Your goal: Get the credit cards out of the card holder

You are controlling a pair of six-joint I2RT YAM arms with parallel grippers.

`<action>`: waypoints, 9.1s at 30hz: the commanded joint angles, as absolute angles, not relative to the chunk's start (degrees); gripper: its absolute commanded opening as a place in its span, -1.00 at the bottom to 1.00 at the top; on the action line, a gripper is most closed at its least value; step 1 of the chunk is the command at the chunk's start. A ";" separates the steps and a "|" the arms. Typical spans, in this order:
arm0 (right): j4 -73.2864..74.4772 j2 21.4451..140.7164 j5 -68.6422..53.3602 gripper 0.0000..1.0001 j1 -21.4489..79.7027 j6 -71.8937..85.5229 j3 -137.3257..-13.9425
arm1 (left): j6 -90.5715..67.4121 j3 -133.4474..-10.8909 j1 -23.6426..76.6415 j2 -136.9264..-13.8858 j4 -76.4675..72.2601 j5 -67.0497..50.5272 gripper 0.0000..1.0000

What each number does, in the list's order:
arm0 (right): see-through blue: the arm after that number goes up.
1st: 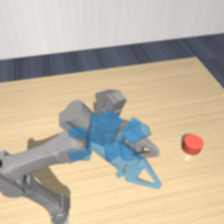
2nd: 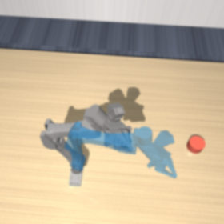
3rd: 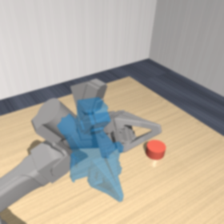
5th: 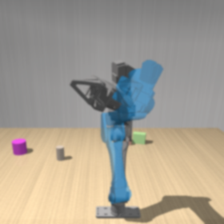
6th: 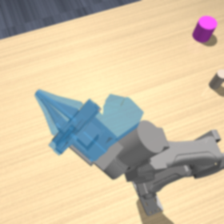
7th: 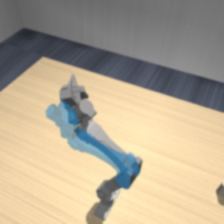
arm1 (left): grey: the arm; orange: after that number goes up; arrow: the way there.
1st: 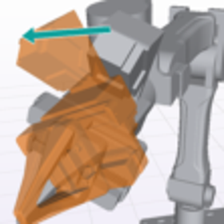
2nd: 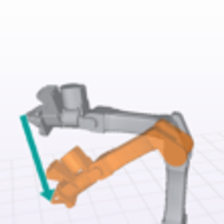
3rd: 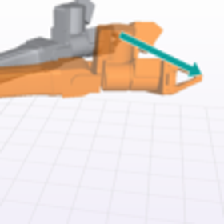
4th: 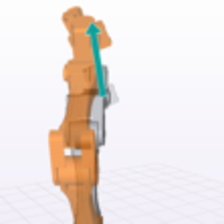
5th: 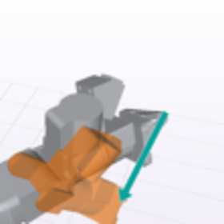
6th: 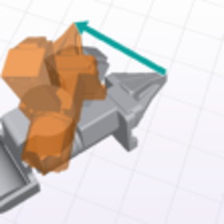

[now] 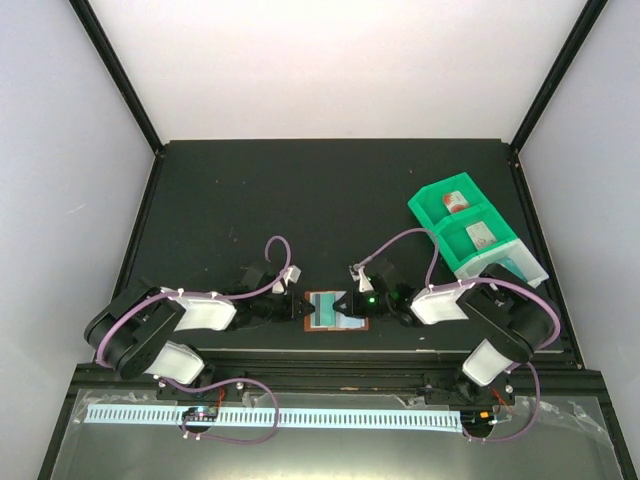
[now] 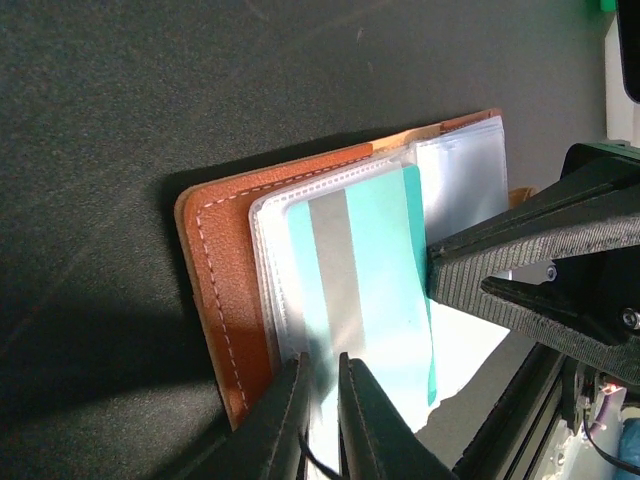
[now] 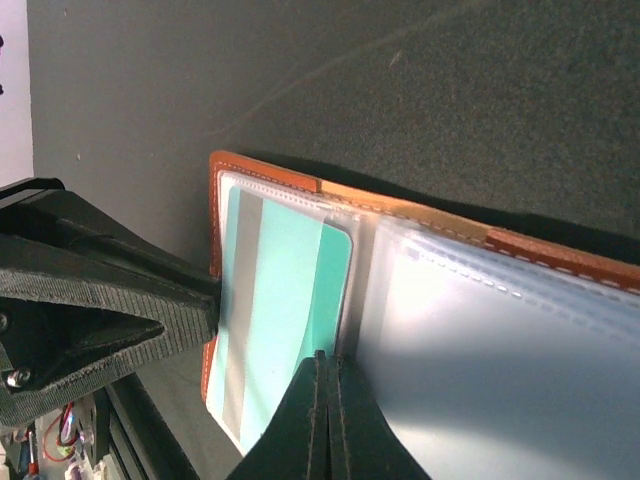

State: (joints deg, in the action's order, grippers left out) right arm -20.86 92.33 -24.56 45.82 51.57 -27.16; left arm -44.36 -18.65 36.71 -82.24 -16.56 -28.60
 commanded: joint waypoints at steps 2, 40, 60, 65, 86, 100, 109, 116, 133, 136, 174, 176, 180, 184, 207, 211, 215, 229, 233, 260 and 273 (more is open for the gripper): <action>-22.45 90.35 -25.57 -0.98 45.19 51.85 -25.50 | -43.97 -18.06 37.15 -83.40 -10.05 -23.62 -0.74; -21.62 90.07 -24.68 -0.98 44.03 50.84 -25.49 | -44.54 -18.35 38.02 -83.14 -7.90 -21.76 -0.88; -24.60 93.17 -27.55 -0.71 43.51 51.09 -25.38 | -44.59 -18.81 38.10 -83.67 -7.82 -21.94 -0.92; -24.20 94.50 -27.47 -0.72 43.51 50.68 -25.98 | -44.61 -18.96 38.08 -83.73 -7.91 -22.06 -0.92; -11.19 81.20 -21.12 -0.98 41.21 44.42 -25.14 | -44.16 -20.80 38.08 -82.90 -5.67 -21.13 -0.94; 1.11 70.78 -14.04 -0.98 41.31 35.67 -29.23 | -44.93 -29.26 38.14 -70.91 2.87 -23.21 -0.05; 0.75 62.26 -5.78 -0.98 45.07 21.68 -31.37 | -56.10 -35.07 37.93 -63.89 4.64 -29.79 0.32; -5.94 59.02 -0.20 -0.98 50.46 12.42 -28.66 | -70.64 -34.36 37.89 -59.72 -3.76 -34.84 0.36; -11.81 57.95 5.78 -0.98 62.55 -5.60 -27.36 | -87.55 -26.95 37.88 -52.64 -7.64 -32.99 0.38; -12.84 57.51 6.54 -0.98 64.21 -7.92 -26.78 | -87.76 -26.98 37.86 -52.81 -8.17 -33.00 0.34; 12.84 49.70 -7.38 -0.02 54.21 24.42 -39.50 | -50.36 -27.50 37.81 -46.45 -4.24 -28.30 -0.97; 10.71 49.81 -15.58 -0.02 49.51 26.87 -38.40 | -49.57 -27.16 37.84 -45.50 -5.39 -30.38 -0.97; 5.20 49.64 -26.36 -0.01 44.90 32.82 -36.18 | -50.89 -26.02 37.84 -44.06 -9.72 -34.12 -0.97; 2.01 50.54 -29.63 0.00 43.79 37.59 -34.93 | -53.62 -24.83 37.95 -42.78 -14.43 -35.80 -0.97; -9.47 46.93 -32.40 -0.98 41.42 46.28 -28.53 | -54.81 -24.95 37.86 -41.41 -10.41 -33.09 -0.03; -5.72 45.05 -29.33 -0.98 41.37 45.26 -28.76 | -53.85 -25.08 37.85 -41.47 -8.98 -31.48 0.58; 1.24 42.75 -24.06 -0.98 41.28 42.90 -30.56 | -51.05 -26.48 37.86 -41.61 -4.85 -29.94 0.97; 21.73 41.17 -13.25 -0.98 30.40 40.25 -35.83 | -41.50 -28.38 37.71 -46.31 2.18 -27.33 0.98; 26.98 40.71 -12.41 -0.98 22.99 38.45 -37.36 | -38.41 -30.36 37.62 -48.69 5.05 -28.05 0.98; 43.12 46.65 3.23 -0.98 -18.71 28.20 -44.78 | -31.15 -30.85 33.93 -62.50 5.28 -38.66 0.98; 30.60 56.77 -6.67 -0.98 -28.74 31.07 -39.39 | -31.61 -31.07 32.68 -61.58 5.48 -41.45 0.98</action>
